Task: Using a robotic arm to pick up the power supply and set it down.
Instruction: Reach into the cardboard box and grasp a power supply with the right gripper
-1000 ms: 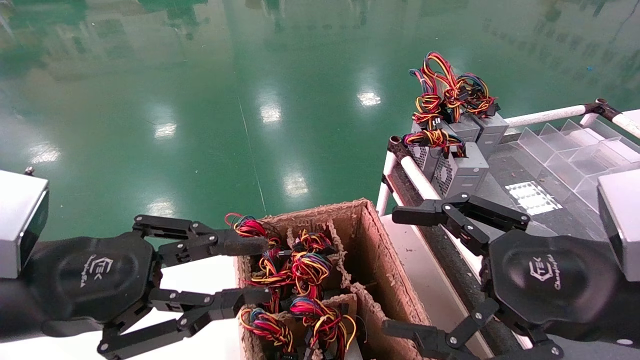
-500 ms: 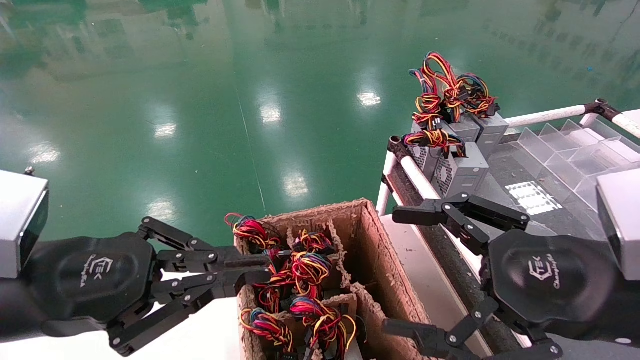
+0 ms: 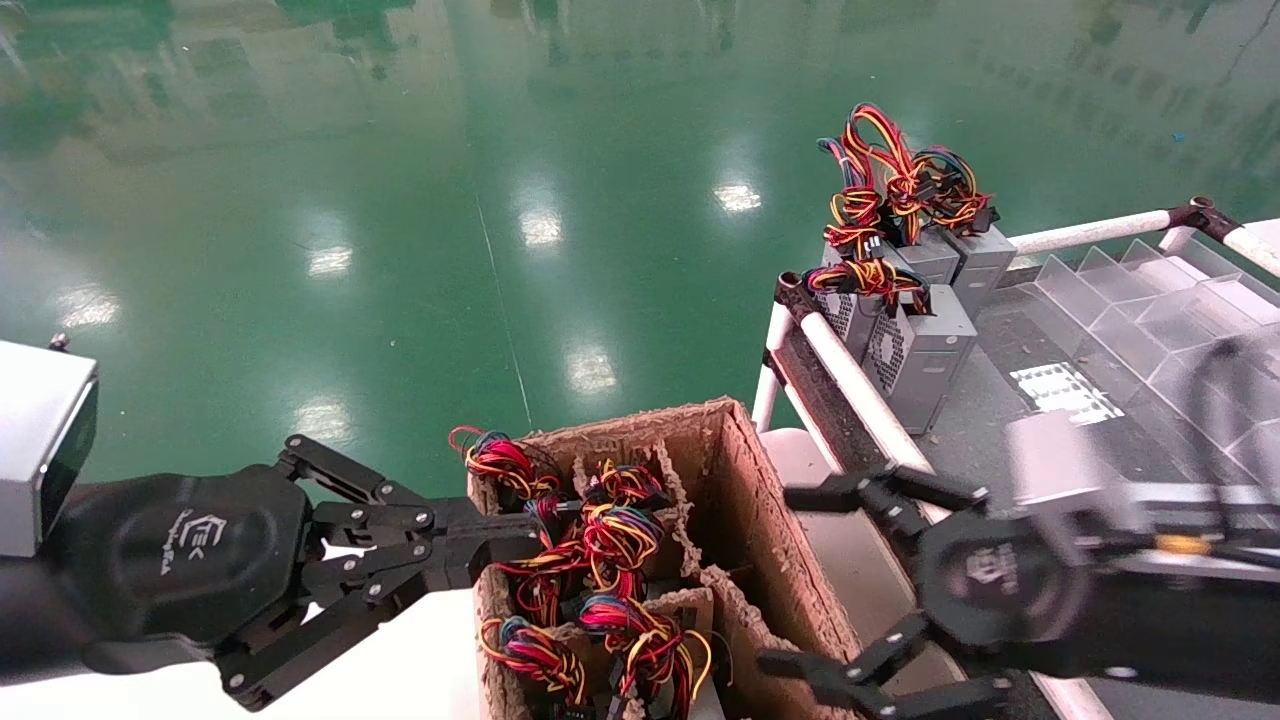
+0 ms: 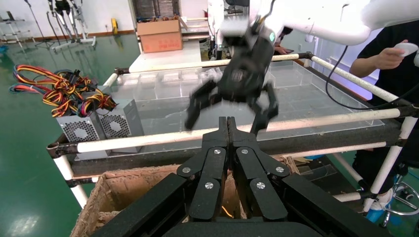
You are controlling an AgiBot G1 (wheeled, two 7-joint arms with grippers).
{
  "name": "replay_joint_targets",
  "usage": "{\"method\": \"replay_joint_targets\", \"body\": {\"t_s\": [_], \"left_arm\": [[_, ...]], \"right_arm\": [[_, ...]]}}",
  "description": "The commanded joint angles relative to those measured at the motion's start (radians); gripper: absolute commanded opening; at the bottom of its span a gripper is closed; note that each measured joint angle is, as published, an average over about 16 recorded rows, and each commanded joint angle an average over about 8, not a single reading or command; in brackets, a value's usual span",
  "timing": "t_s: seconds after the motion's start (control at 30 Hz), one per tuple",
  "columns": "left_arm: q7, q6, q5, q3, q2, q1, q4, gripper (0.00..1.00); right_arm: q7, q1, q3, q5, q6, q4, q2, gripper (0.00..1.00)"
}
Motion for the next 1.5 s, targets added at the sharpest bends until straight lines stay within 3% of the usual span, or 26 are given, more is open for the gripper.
{"method": "replay_joint_targets", "body": {"t_s": [0.03,0.27,0.57,0.6,0.83,0.87,1.23,1.5], "left_arm": [[0.000,0.000,0.000,0.000,0.000,0.000,0.000,1.00],[0.000,0.000,0.000,0.000,0.000,0.000,0.000,1.00],[0.000,0.000,-0.001,0.001,0.000,0.000,0.000,1.00],[0.000,0.000,-0.001,0.001,0.000,0.000,0.000,1.00],[0.001,-0.001,-0.001,0.001,-0.001,0.000,0.000,1.00],[0.001,-0.001,-0.001,0.001,-0.001,0.000,0.000,1.00],[0.001,-0.001,-0.001,0.002,-0.001,0.000,0.000,1.00],[0.001,-0.001,-0.002,0.002,-0.001,-0.001,0.000,1.00]], "right_arm": [[0.024,0.024,-0.033,-0.051,-0.001,-0.019,-0.020,1.00],[0.033,0.079,-0.099,-0.143,-0.017,-0.080,-0.099,1.00],[0.021,0.081,-0.133,-0.189,0.011,-0.068,-0.170,1.00],[0.018,0.079,-0.135,-0.192,0.017,-0.066,-0.178,0.93],[-0.003,0.067,-0.151,-0.223,0.057,-0.055,-0.226,0.05],[-0.005,0.066,-0.153,-0.228,0.062,-0.054,-0.230,0.00],[-0.052,0.039,-0.160,-0.280,0.145,-0.035,-0.267,0.00],[-0.062,0.024,-0.157,-0.278,0.158,-0.024,-0.268,0.00]]}}
